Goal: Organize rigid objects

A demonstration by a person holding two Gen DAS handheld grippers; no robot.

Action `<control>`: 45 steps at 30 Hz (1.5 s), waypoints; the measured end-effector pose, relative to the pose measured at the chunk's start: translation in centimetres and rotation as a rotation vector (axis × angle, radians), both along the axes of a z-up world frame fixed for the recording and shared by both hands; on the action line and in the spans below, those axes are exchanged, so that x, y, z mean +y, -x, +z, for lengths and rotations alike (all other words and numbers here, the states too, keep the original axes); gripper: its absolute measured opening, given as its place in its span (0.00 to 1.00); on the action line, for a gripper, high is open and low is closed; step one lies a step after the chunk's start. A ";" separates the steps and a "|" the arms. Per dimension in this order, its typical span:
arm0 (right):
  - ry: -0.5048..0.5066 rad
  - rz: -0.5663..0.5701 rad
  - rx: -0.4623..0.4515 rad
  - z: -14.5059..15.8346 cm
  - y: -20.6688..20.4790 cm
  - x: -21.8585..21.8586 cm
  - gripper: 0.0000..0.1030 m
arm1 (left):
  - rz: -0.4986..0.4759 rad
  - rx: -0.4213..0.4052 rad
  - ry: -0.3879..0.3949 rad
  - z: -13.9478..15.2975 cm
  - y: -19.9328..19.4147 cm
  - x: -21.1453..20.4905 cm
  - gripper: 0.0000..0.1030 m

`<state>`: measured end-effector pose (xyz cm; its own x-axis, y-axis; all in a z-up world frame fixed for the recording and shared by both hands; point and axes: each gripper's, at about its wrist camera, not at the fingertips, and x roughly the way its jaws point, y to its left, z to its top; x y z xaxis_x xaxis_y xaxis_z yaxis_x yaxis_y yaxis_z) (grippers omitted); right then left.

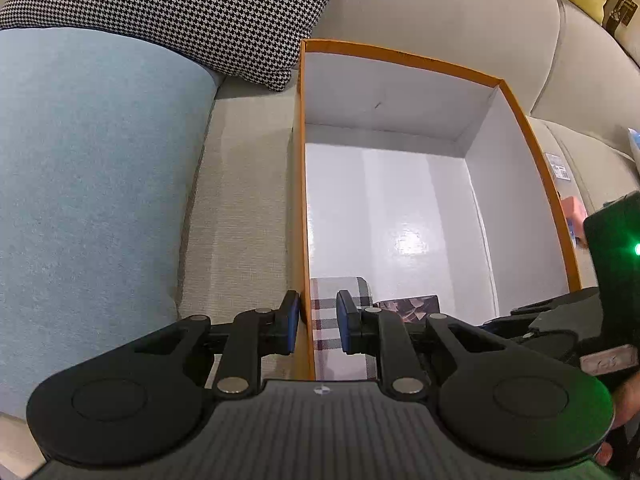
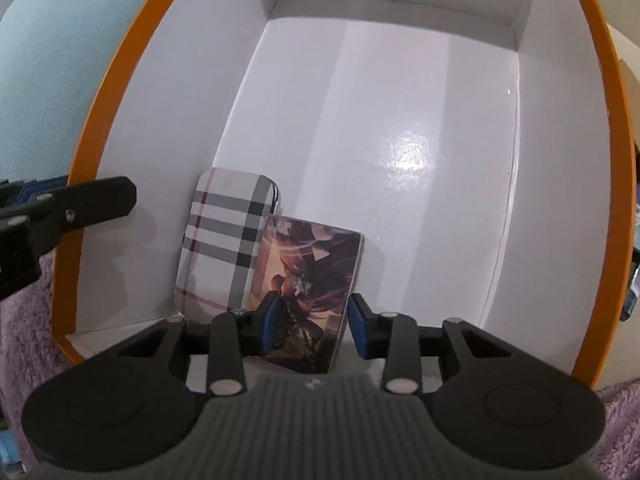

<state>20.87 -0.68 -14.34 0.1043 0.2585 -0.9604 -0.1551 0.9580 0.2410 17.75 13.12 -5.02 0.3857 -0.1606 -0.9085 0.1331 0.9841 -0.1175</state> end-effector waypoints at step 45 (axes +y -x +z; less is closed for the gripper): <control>-0.045 -0.036 -0.056 -0.7 1.2 -0.6 0.38 | 0.069 -0.200 -0.043 3.5 2.3 -1.4 0.15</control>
<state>19.62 -1.30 -15.04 0.1673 0.2960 -0.9404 -0.1346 0.9518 0.2756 15.43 11.69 -1.51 0.5679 -0.0908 -0.8180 0.0821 0.9952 -0.0535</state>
